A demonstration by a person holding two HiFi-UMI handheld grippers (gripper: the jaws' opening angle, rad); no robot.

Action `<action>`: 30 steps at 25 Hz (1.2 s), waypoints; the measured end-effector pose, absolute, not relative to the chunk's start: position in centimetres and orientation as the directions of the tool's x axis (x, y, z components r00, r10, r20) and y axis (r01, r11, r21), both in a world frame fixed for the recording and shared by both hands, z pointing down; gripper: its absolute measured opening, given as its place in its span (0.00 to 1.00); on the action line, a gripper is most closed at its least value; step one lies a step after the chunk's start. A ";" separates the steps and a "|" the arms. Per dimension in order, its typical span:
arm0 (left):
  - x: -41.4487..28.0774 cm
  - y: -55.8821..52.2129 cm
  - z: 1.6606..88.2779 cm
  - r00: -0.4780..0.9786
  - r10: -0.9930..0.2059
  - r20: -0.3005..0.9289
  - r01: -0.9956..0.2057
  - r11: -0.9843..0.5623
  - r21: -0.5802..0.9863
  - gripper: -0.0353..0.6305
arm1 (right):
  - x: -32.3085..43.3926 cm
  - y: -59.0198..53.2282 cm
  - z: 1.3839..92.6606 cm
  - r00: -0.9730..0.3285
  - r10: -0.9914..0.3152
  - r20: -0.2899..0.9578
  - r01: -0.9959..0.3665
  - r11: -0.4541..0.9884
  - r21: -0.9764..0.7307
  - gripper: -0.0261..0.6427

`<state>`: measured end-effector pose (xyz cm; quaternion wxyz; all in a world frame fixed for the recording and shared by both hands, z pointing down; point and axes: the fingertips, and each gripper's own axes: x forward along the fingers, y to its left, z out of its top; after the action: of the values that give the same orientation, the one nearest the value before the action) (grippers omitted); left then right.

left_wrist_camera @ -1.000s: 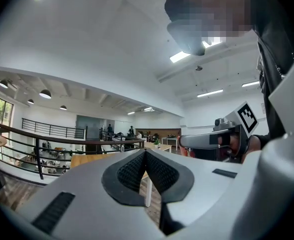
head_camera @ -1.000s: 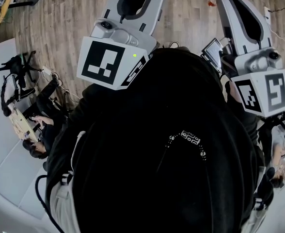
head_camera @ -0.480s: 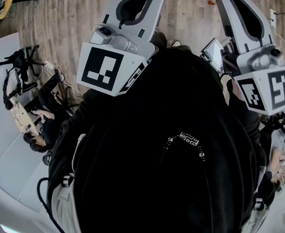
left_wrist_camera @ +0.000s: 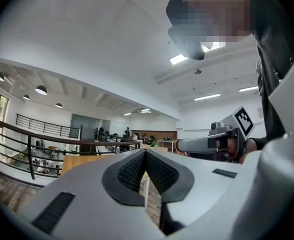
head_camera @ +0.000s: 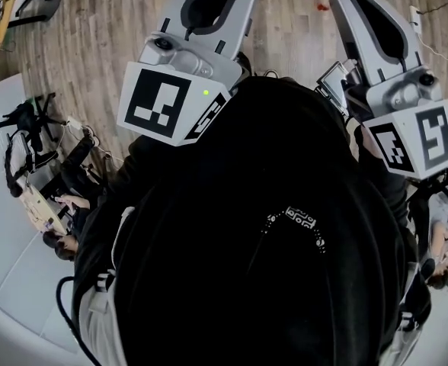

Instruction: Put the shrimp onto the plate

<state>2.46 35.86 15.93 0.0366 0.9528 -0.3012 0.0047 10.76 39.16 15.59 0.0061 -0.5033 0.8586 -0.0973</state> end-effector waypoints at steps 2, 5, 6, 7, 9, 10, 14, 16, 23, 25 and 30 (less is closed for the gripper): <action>2.6 34.5 15.8 0.827 -0.562 0.026 -0.562 -0.824 0.066 0.06 | 11.2 38.0 15.6 -0.474 -0.875 0.098 -0.874 0.455 -0.170 0.12; 2.9 32.6 16.5 0.840 -0.542 0.024 -0.542 -0.836 0.080 0.06 | 11.8 36.6 16.0 -0.443 -0.891 0.102 -0.891 0.425 -0.163 0.12; 2.9 32.0 16.7 0.844 -0.537 0.023 -0.536 -0.840 0.082 0.06 | 11.8 36.0 16.2 -0.437 -0.893 0.104 -0.894 0.418 -0.161 0.12; 2.9 31.3 16.9 0.847 -0.532 0.021 -0.532 -0.843 0.084 0.06 | 11.7 35.4 16.3 -0.433 -0.895 0.108 -0.896 0.415 -0.158 0.12; 2.9 29.6 17.0 0.851 -0.525 0.014 -0.524 -0.847 0.088 0.06 | 11.5 33.7 16.6 -0.430 -0.895 0.117 -0.898 0.411 -0.155 0.12; 2.8 28.7 17.1 0.853 -0.523 0.010 -0.521 -0.848 0.092 0.06 | 11.4 32.8 16.7 -0.427 -0.896 0.121 -0.900 0.408 -0.155 0.12; 1.6 25.7 16.6 0.854 -0.520 0.003 -0.517 -0.848 0.113 0.06 | 10.3 29.8 15.5 -0.415 -0.901 0.124 -0.906 0.398 -0.141 0.12; 0.3 24.2 15.5 0.856 -0.517 0.001 -0.513 -0.850 0.119 0.06 | 8.7 28.2 14.0 -0.413 -0.902 0.128 -0.909 0.398 -0.123 0.12; -3.4 18.7 15.5 0.848 -0.531 0.013 -0.527 -0.839 0.139 0.06 | 4.6 22.2 13.3 -0.428 -0.892 0.145 -0.903 0.417 -0.101 0.12; -4.9 17.0 16.0 0.841 -0.540 0.013 -0.536 -0.831 0.147 0.06 | 3.0 20.3 13.5 -0.444 -0.884 0.148 -0.896 0.433 -0.097 0.12; -7.9 13.8 17.0 0.831 -0.556 0.011 -0.550 -0.820 0.159 0.06 | 0.2 16.7 14.2 -0.460 -0.874 0.154 -0.888 0.451 -0.093 0.12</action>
<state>-7.85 13.76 17.00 0.0778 0.9537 -0.2900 -0.0177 0.23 16.68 14.15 -0.0418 -0.5178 0.8507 -0.0802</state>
